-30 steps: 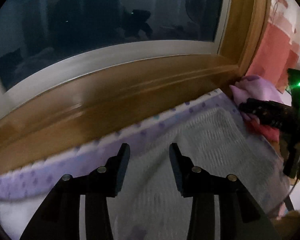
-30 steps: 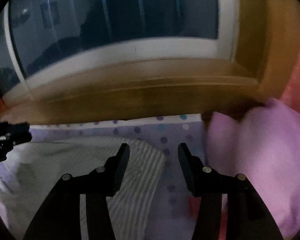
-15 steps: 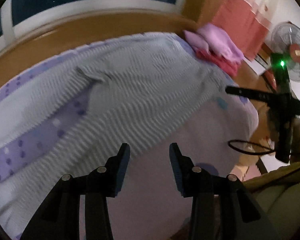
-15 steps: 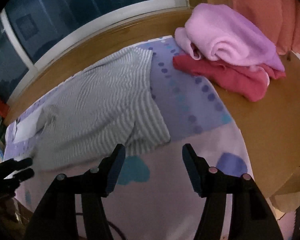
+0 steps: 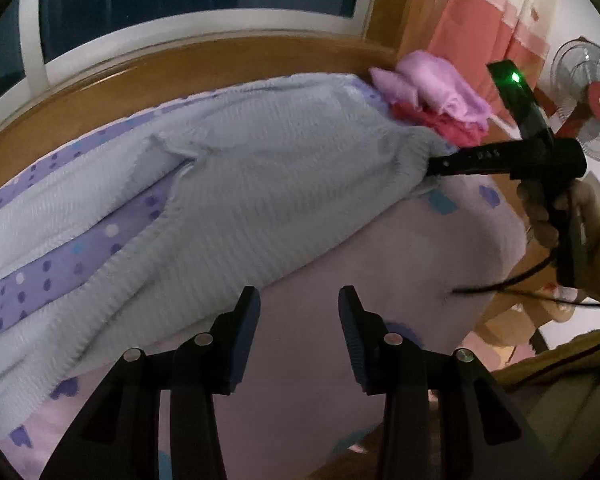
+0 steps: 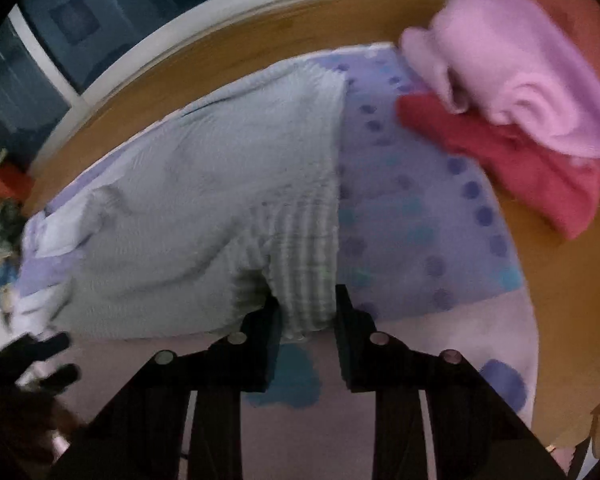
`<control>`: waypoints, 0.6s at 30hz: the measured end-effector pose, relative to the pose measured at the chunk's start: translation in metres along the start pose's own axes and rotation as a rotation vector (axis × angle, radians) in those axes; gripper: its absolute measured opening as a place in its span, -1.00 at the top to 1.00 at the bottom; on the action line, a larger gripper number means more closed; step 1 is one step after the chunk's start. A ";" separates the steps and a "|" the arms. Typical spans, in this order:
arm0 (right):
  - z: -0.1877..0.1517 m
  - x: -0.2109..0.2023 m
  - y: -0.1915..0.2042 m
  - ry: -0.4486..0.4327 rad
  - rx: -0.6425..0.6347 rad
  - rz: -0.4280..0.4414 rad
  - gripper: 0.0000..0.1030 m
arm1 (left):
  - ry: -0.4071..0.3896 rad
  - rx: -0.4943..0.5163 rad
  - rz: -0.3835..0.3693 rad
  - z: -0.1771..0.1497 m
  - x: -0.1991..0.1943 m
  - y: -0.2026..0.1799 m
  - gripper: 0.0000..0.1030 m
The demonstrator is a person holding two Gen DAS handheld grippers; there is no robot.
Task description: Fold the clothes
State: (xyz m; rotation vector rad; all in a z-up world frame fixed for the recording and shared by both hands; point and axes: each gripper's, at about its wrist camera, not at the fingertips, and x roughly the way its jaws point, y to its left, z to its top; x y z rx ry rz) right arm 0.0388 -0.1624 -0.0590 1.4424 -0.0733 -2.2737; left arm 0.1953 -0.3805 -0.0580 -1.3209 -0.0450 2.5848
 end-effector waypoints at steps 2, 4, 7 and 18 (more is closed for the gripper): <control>0.010 -0.016 0.003 -0.035 0.012 0.070 0.54 | -0.020 0.032 0.021 0.003 0.002 -0.013 0.20; 0.021 -0.037 0.005 -0.076 0.027 0.146 0.54 | -0.047 0.070 0.048 0.007 0.004 -0.029 0.20; 0.040 -0.053 0.008 -0.104 0.031 0.220 0.54 | -0.087 0.110 0.078 0.012 0.008 -0.049 0.20; 0.090 -0.061 0.024 -0.041 0.101 0.442 0.54 | -0.287 0.221 0.457 0.034 0.035 -0.077 0.20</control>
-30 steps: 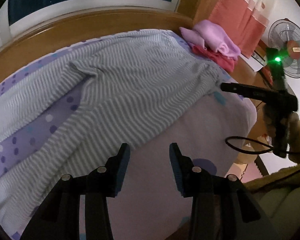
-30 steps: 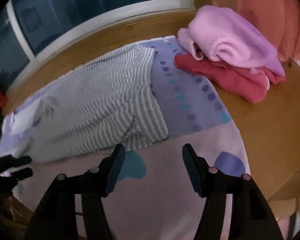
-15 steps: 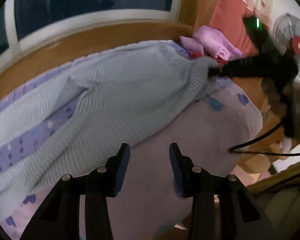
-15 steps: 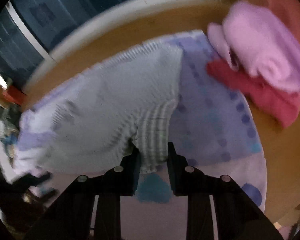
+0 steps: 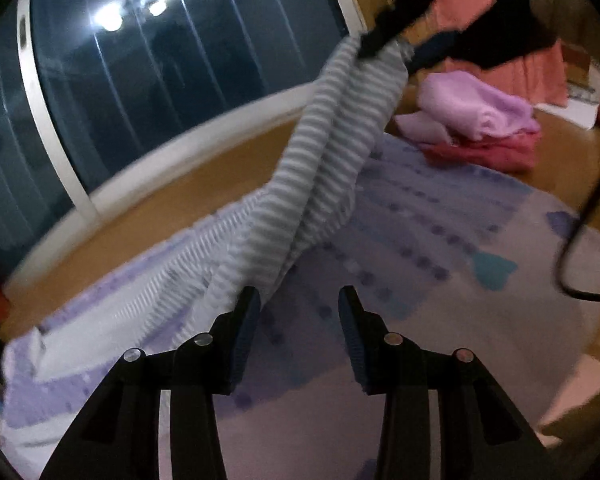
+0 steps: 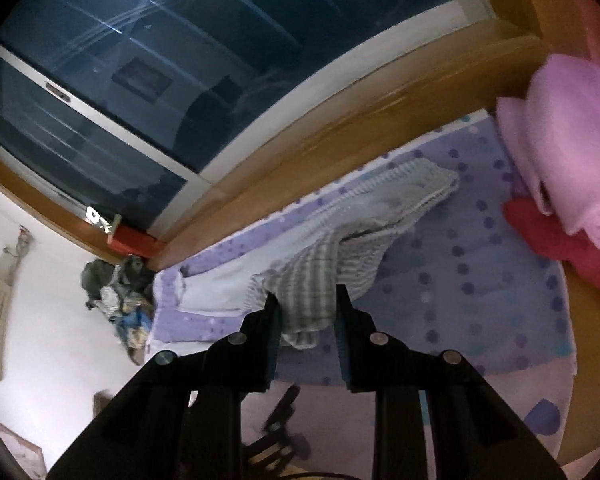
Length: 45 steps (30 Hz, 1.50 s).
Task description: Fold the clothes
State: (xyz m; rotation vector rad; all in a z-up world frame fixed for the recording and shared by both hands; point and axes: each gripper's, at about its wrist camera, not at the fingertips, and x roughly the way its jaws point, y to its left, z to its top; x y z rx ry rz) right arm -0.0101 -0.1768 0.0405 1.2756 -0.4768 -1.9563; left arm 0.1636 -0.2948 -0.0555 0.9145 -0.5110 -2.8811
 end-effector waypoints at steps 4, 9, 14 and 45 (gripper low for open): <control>0.010 -0.005 0.016 -0.002 -0.048 0.005 0.55 | -0.057 0.084 0.160 0.011 0.017 -0.022 0.20; 0.018 -0.012 0.027 0.010 -0.107 0.022 0.55 | -0.090 0.171 0.356 0.025 0.037 -0.035 0.20; 0.020 -0.017 0.025 0.031 -0.138 0.042 0.55 | -0.085 0.123 0.429 0.040 0.040 -0.029 0.20; -0.098 0.003 -0.108 0.222 -0.435 -0.451 0.52 | 0.524 -0.076 -0.730 0.028 -0.039 -0.039 0.96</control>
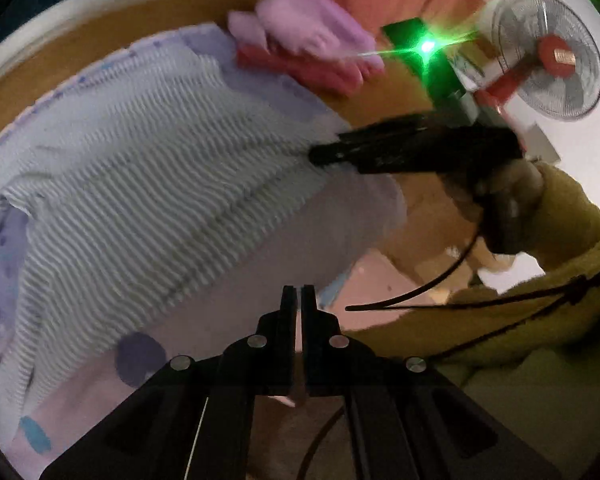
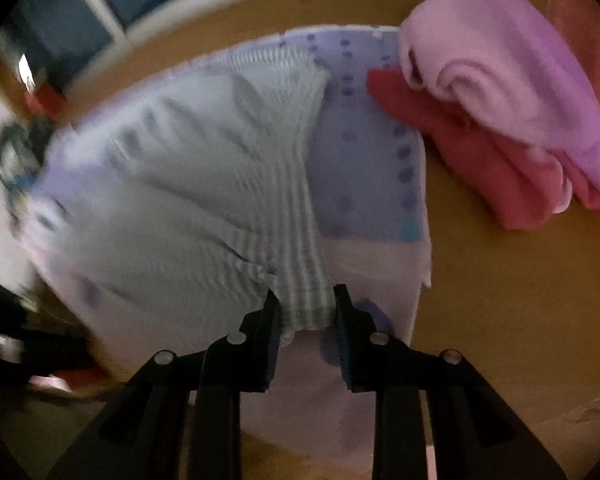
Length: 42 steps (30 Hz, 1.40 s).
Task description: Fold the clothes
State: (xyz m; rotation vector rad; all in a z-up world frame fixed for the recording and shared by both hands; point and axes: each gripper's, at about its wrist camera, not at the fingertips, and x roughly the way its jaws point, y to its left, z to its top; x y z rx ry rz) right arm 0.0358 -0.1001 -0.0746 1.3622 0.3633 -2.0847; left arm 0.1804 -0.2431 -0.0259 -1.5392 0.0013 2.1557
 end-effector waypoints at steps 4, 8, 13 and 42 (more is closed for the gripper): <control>-0.011 -0.009 0.022 -0.081 -0.087 -0.142 0.41 | -0.007 0.014 0.052 -0.002 -0.008 0.007 0.87; -0.018 -0.025 0.015 -0.122 0.036 -0.163 0.40 | -0.053 -0.053 0.128 -0.007 -0.026 0.037 0.78; -0.032 -0.061 0.014 -0.229 0.272 -0.215 0.23 | -0.115 -0.101 0.178 -0.023 -0.049 0.078 0.57; -0.041 -0.087 0.294 -0.284 0.416 -0.348 0.14 | -0.127 0.145 0.055 -0.072 -0.079 0.161 0.56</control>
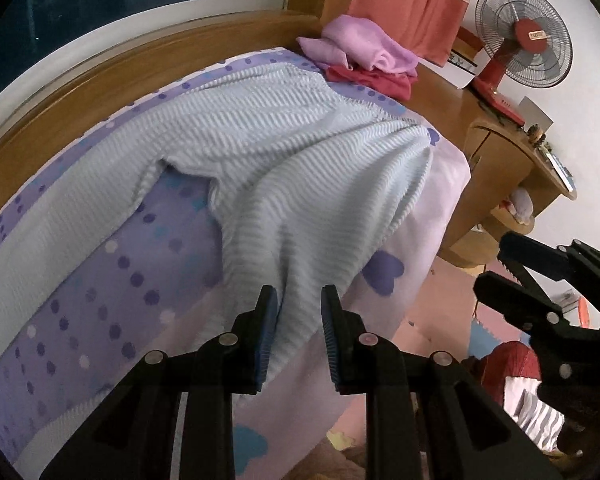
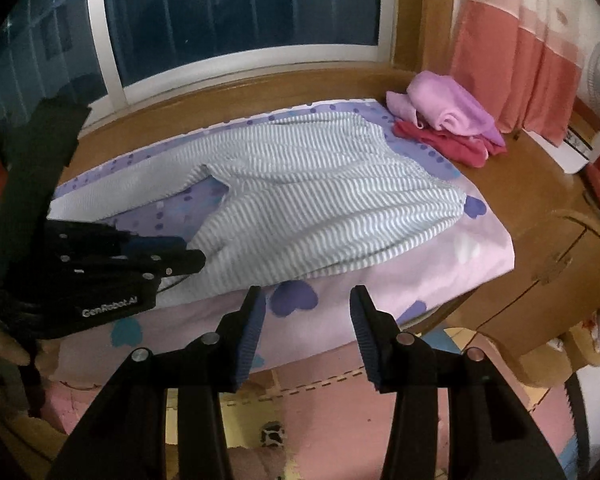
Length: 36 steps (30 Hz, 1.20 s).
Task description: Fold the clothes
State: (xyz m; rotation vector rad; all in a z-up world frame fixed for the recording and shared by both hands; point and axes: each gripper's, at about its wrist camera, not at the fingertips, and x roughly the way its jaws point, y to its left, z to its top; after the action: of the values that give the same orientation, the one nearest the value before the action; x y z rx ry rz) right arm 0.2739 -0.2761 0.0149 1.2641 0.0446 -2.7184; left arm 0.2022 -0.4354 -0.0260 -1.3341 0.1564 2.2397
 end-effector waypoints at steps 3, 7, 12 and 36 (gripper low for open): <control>-0.009 -0.011 0.011 -0.009 0.019 0.026 0.13 | -0.008 -0.007 0.027 -0.022 -0.017 0.005 0.56; -0.022 -0.024 0.033 -0.021 0.035 0.059 0.11 | -0.003 -0.017 0.075 -0.056 -0.042 0.019 0.56; -0.035 -0.023 0.063 -0.043 0.076 0.104 0.08 | -0.013 -0.026 0.144 -0.102 -0.080 0.045 0.56; -0.078 0.043 0.263 0.159 0.303 0.066 0.08 | 0.037 0.345 -0.052 -0.231 -0.154 0.178 0.55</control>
State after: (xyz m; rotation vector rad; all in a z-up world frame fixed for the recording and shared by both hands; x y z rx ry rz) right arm 0.3434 -0.5345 -0.0595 1.5271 -0.3981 -2.6338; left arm 0.3543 -0.7277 -0.0416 -1.1772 0.4924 2.0316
